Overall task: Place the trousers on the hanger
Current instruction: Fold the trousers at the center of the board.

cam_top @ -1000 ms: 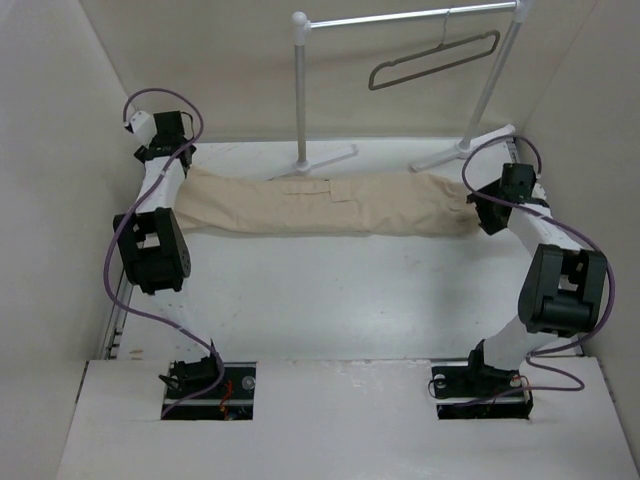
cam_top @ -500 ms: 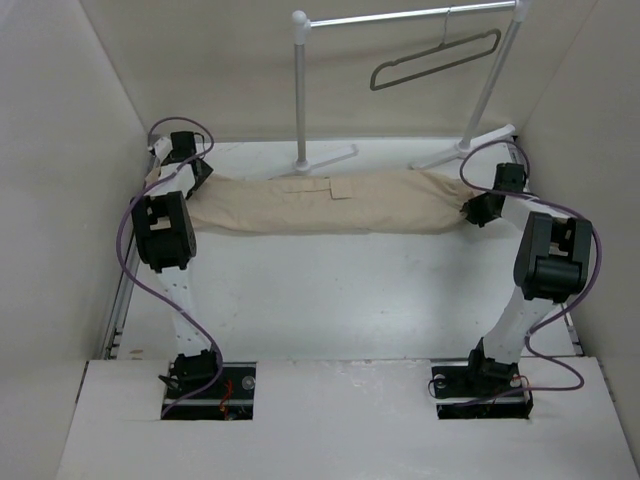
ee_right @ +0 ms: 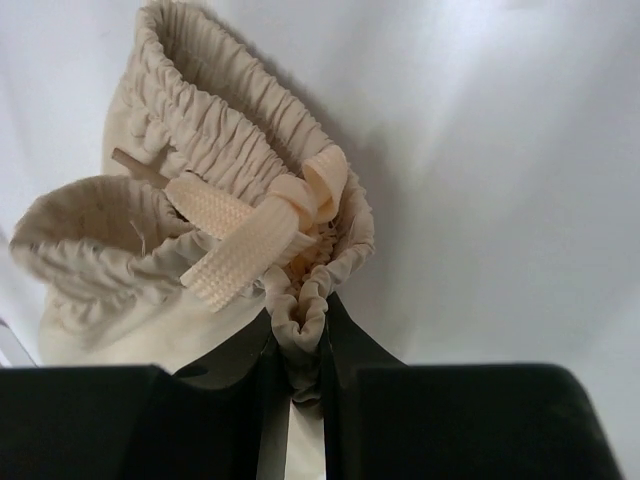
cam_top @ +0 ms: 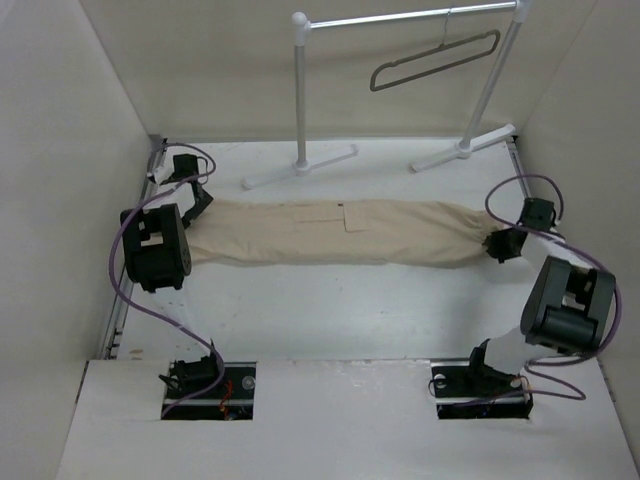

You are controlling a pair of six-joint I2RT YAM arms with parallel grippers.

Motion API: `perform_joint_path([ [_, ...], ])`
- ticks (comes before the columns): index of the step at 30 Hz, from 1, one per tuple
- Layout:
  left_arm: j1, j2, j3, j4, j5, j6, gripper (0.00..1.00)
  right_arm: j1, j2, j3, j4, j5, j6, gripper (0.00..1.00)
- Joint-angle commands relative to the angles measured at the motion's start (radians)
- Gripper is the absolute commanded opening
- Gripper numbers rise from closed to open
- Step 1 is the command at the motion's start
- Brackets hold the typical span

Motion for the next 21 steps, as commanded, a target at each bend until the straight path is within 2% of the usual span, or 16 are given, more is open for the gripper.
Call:
perform_joint_path([
  [1, -0.038, -0.126, -0.085, -0.061, -0.047, 0.016, 0.58, -0.078, -0.130, -0.075, -0.016, 0.051, -0.001, 0.09],
  [5, -0.066, -0.206, -0.131, -0.043, -0.049, 0.039, 0.59, -0.135, -0.273, -0.175, -0.036, 0.067, -0.013, 0.10],
  [6, -0.069, -0.217, -0.126, -0.043, -0.049, 0.037, 0.59, -0.137, -0.292, -0.181, -0.038, 0.076, -0.013, 0.16],
  [8, -0.081, -0.234, -0.096, -0.043, -0.041, 0.034, 0.59, -0.126, -0.277, -0.146, -0.021, 0.058, -0.033, 0.38],
  [11, -0.115, -0.266, -0.047, -0.064, -0.050, 0.034, 0.59, -0.109, -0.270, -0.090, -0.032, 0.032, -0.057, 0.63],
  [13, -0.134, -0.304, -0.048, -0.075, -0.056, 0.028, 0.59, -0.107, -0.310, -0.092, -0.044, 0.039, -0.060, 0.72],
  [17, -0.196, -0.393, -0.126, -0.086, -0.060, -0.027, 0.58, -0.120, -0.413, -0.145, -0.087, 0.103, -0.047, 0.79],
  [21, -0.376, -0.430, -0.157, -0.072, -0.039, -0.038, 0.48, -0.163, -0.476, -0.218, -0.118, 0.139, -0.036, 0.80],
])
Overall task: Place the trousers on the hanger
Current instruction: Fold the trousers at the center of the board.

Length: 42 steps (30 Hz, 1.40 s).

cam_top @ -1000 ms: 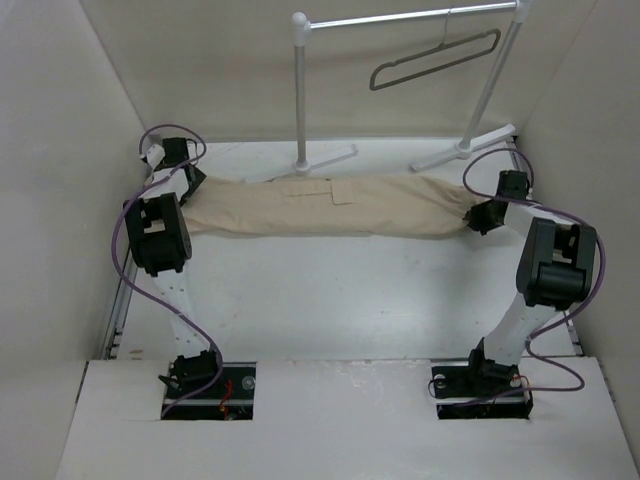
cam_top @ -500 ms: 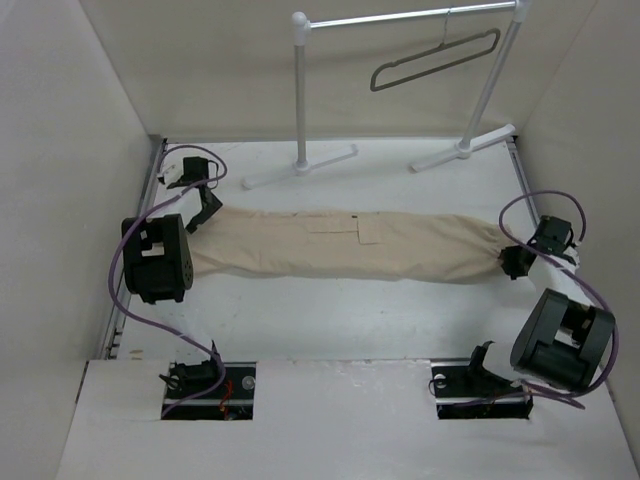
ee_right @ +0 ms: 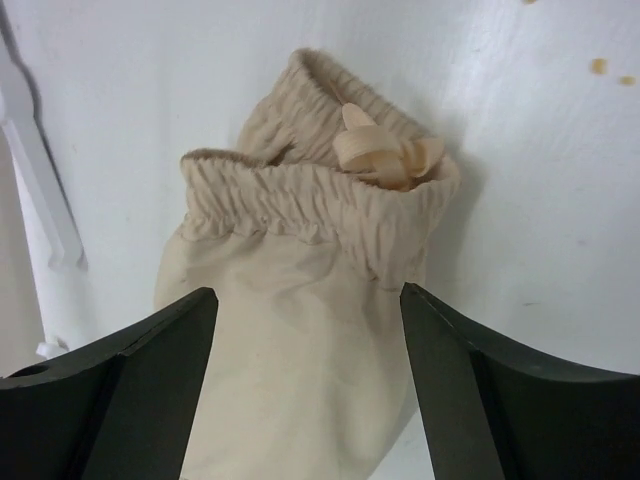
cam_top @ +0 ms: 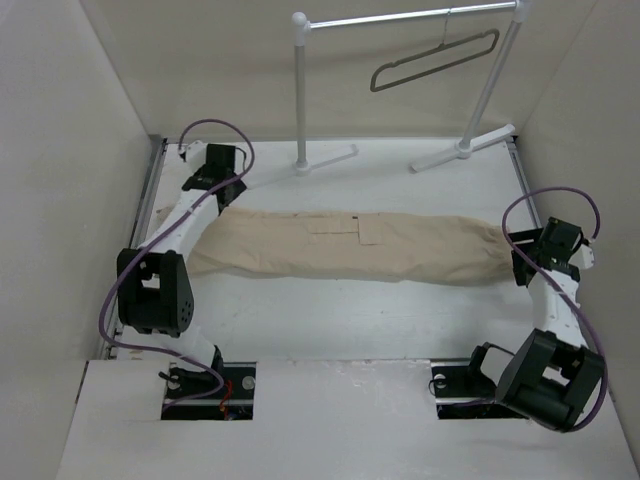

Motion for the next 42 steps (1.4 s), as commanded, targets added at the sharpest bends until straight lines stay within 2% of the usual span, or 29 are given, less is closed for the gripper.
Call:
perform_joint_path([
  [1, -0.161, -0.046, -0.026, 0.001, 0.007, -0.027, 0.45, -0.033, -0.030, -0.052, -0.041, 0.055, 0.003, 0.81],
  [3, -0.236, -0.053, -0.031, 0.013, 0.012, -0.037, 0.39, -0.036, -0.003, -0.068, -0.035, 0.047, -0.008, 0.83],
  [6, -0.302, -0.081, -0.065, 0.041, 0.016, -0.064, 0.38, -0.039, 0.072, -0.082, 0.016, 0.016, -0.025, 0.84],
  [11, -0.347, -0.119, -0.138, 0.069, 0.045, -0.104, 0.38, -0.031, 0.252, -0.033, 0.115, -0.089, -0.059, 0.84],
  [12, -0.349, -0.125, -0.152, 0.072, 0.050, -0.113, 0.38, -0.033, 0.290, -0.022, 0.131, -0.108, -0.056, 0.81],
  [14, -0.344, -0.144, -0.184, 0.079, 0.056, -0.127, 0.38, -0.031, 0.324, -0.004, 0.151, -0.120, -0.025, 0.69],
  [16, -0.333, -0.167, -0.204, 0.086, 0.059, -0.133, 0.38, -0.031, 0.347, 0.027, 0.168, -0.129, 0.001, 0.47],
  [19, -0.313, -0.205, -0.212, 0.082, 0.058, -0.132, 0.38, -0.028, 0.365, 0.082, 0.155, -0.119, 0.015, 0.21],
  [21, -0.307, -0.233, -0.212, 0.072, 0.050, -0.129, 0.38, -0.036, 0.344, 0.110, 0.143, -0.093, 0.022, 0.12],
  [26, -0.316, -0.318, -0.198, 0.011, 0.023, -0.129, 0.39, -0.027, 0.163, 0.254, 0.002, 0.074, -0.059, 0.10],
  [31, -0.391, -0.360, -0.074, -0.115, -0.050, -0.126, 0.42, 0.050, 0.050, 0.368, -0.073, 0.102, -0.117, 0.11],
  [33, -0.430, -0.359, 0.008, -0.176, -0.071, -0.123, 0.43, 0.117, 0.020, 0.403, -0.090, 0.098, -0.137, 0.11],
  [37, -0.474, -0.342, 0.159, -0.281, -0.080, -0.124, 0.44, 0.327, -0.020, 0.466, -0.104, 0.105, -0.175, 0.12],
  [42, -0.412, -0.417, 0.308, -0.428, -0.077, -0.107, 0.47, 0.559, -0.030, 0.550, -0.115, 0.111, -0.163, 0.12],
])
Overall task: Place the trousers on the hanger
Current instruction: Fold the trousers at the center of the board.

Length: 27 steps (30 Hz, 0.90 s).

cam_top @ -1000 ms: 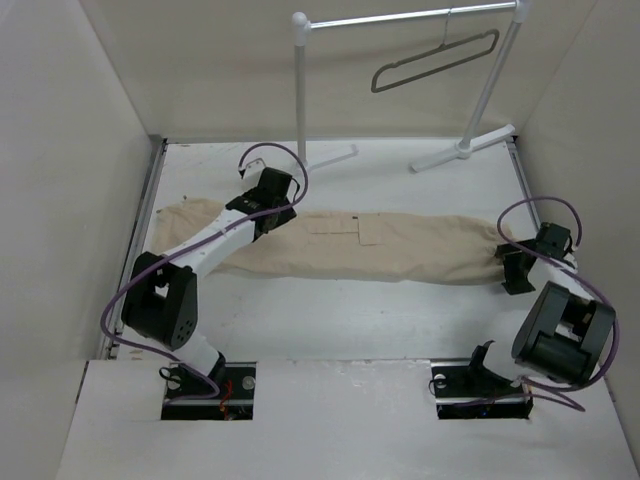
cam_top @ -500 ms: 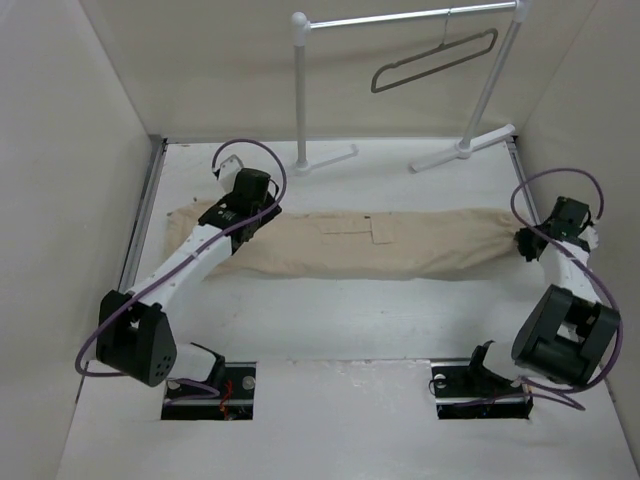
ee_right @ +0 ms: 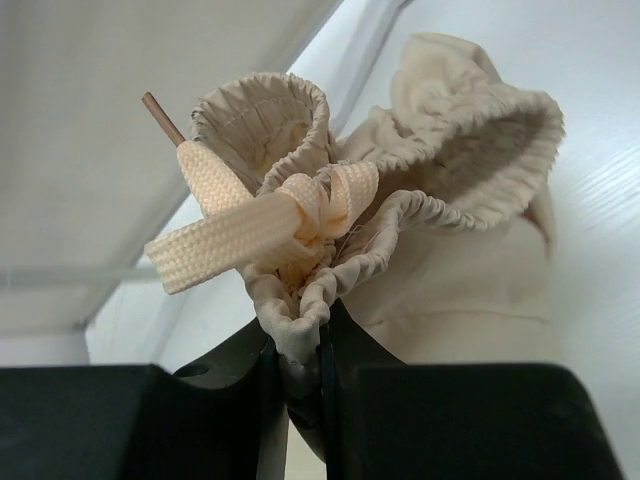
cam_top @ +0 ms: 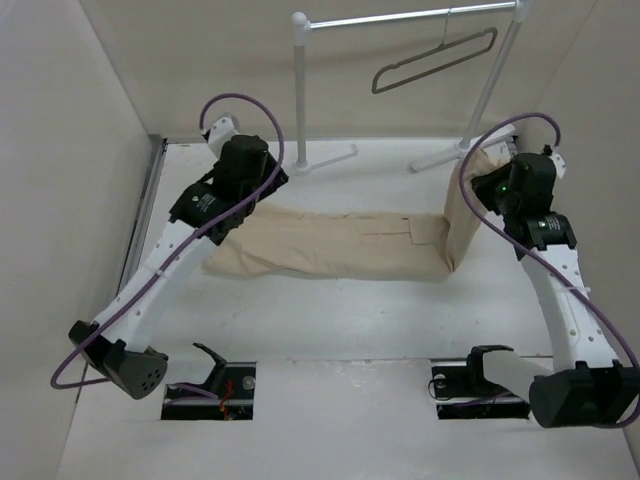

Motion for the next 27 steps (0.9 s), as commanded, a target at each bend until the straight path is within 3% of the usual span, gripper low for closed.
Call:
perform_joint_path([
  [1, 0.075, -0.096, 0.105, -0.162, -0.028, 0.020, 0.47, 0.146, -0.010, 0.109, -0.013, 0.033, -0.002, 0.13],
  [4, 0.184, -0.181, 0.090, -0.176, -0.014, 0.033, 0.48, 0.332, 0.050, 0.194, -0.026, 0.102, 0.032, 0.13],
  [9, 0.402, -0.311, -0.074, -0.147, 0.027, 0.027, 0.49, 0.634, 0.224, 0.367, -0.016, 0.220, 0.075, 0.14],
  [15, 0.658, -0.428, -0.293, -0.135, 0.046, 0.011, 0.49, 0.925, 0.581, 0.641, 0.032, 0.276, 0.115, 0.16],
  [19, 0.819, -0.513, -0.433, -0.147, 0.015, -0.022, 0.50, 1.064, 0.914, 0.964, 0.042, 0.230, 0.115, 0.20],
  [20, 0.868, -0.530, -0.462, -0.150, 0.016, -0.022, 0.50, 1.090, 1.014, 1.069, 0.036, 0.205, 0.119, 0.27],
  [23, 0.991, -0.558, -0.529, -0.141, 0.039, -0.015, 0.53, 1.150, 1.300, 1.400, 0.014, 0.051, 0.121, 0.67],
  [24, 0.993, -0.554, -0.542, -0.135, 0.041, -0.013, 0.55, 1.157, 1.359, 1.478, -0.047, 0.011, 0.133, 0.76],
  [27, 0.979, -0.523, -0.559, -0.101, 0.065, -0.007, 0.57, 1.147, 1.386, 1.544, -0.204, -0.033, 0.129, 0.82],
])
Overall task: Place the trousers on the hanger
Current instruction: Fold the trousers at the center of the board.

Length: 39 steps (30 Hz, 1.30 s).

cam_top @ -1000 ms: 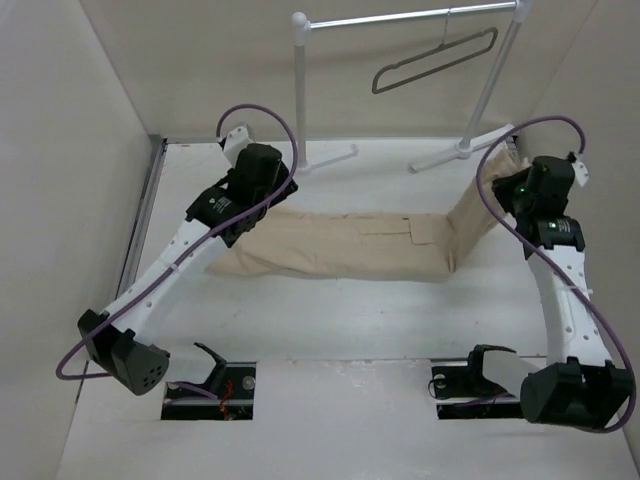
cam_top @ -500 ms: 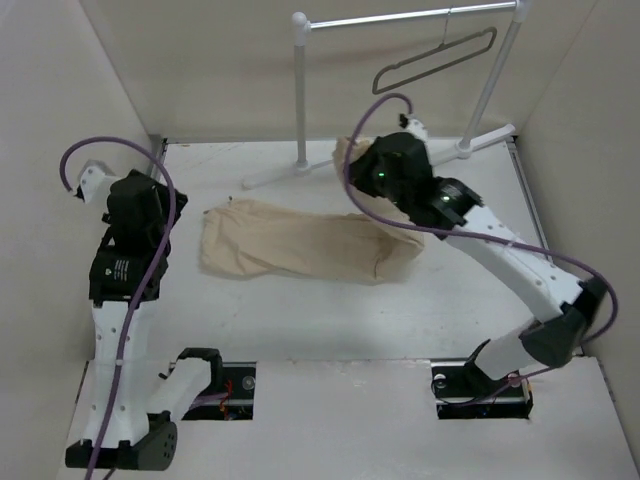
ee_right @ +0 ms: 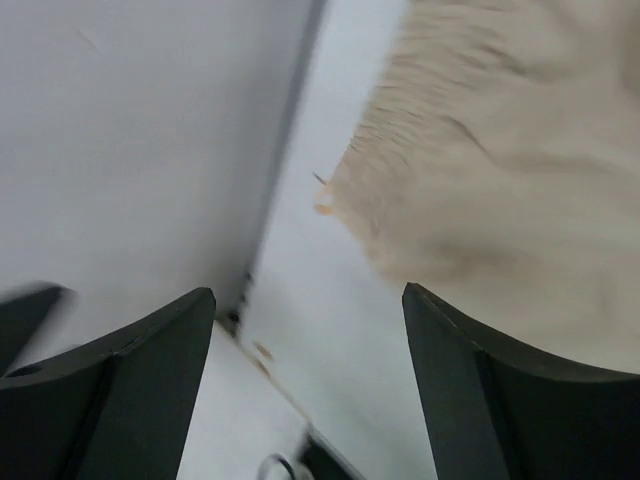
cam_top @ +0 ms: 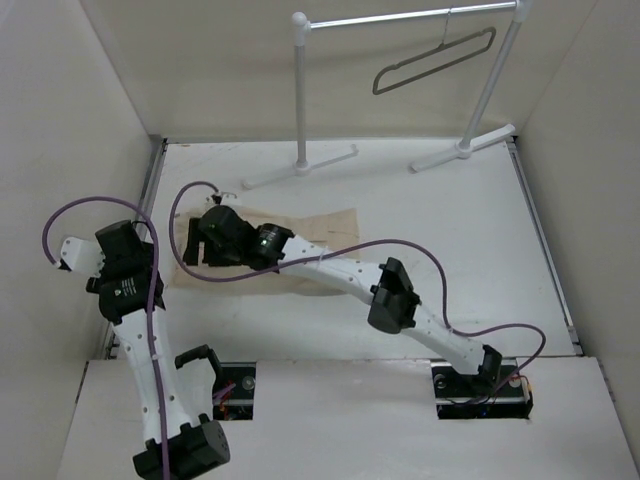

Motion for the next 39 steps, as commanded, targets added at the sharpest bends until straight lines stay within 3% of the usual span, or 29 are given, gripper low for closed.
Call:
perform_joint_path([
  [1, -0.005, 0.022, -0.015, 0.072, 0.044, 0.005, 0.57, -0.033, -0.061, 0.082, -0.162, -0.091, -0.020, 0.82],
  [3, -0.011, 0.039, -0.011, 0.101, 0.072, 0.012, 0.57, -0.059, -0.169, -0.035, -0.146, -0.080, -0.075, 0.81],
  [6, -0.054, 0.099, 0.009, 0.161, 0.101, 0.025, 0.57, -0.123, -0.424, -0.377, 0.021, -0.080, -0.107, 0.76],
  [8, -0.118, 0.166, 0.011, 0.205, 0.147, 0.025, 0.56, -0.177, -0.588, -0.615, 0.135, -0.100, -0.110, 0.65],
  [12, -0.313, 0.306, -0.047, 0.323, 0.164, 0.023, 0.54, -0.282, -0.803, -0.959, 0.201, -0.192, -0.123, 0.25],
  [14, -0.414, 0.373, -0.056, 0.380, 0.167, 0.023, 0.50, -0.315, -0.878, -1.103, 0.204, -0.187, -0.147, 0.15],
  [17, -0.571, 0.432, -0.040, 0.431, 0.169, 0.025, 0.39, -0.398, -1.007, -1.345, 0.250, -0.175, -0.152, 0.13],
  [21, -0.824, 0.530, 0.034, 0.443, 0.143, 0.006, 0.25, -0.489, -1.076, -1.537, 0.298, -0.241, -0.182, 0.18],
  [24, -0.947, 0.584, 0.069, 0.448, 0.030, 0.002, 0.22, -0.524, -1.081, -1.633, 0.376, -0.270, -0.175, 0.34],
  [26, -0.949, 0.601, 0.060, 0.465, -0.023, -0.001, 0.22, -0.536, -1.044, -1.659, 0.425, -0.282, -0.167, 0.47],
  [27, -0.924, 0.611, 0.059, 0.475, -0.027, -0.003, 0.22, -0.545, -1.017, -1.660, 0.439, -0.290, -0.164, 0.49],
  [31, -0.785, 0.685, 0.062, 0.587, 0.052, 0.014, 0.23, -0.565, -0.925, -1.634, 0.483, -0.322, -0.141, 0.41],
  [35, -0.670, 0.795, 0.060, 0.643, 0.127, 0.006, 0.23, -0.593, -0.831, -1.610, 0.525, -0.327, -0.120, 0.50],
  [36, -0.648, 0.815, 0.057, 0.646, 0.127, 0.006, 0.23, -0.601, -0.802, -1.607, 0.542, -0.332, -0.115, 0.50],
  [39, -0.593, 0.846, 0.048, 0.656, 0.126, 0.009, 0.23, -0.633, -0.768, -1.620, 0.565, -0.362, -0.094, 0.28],
])
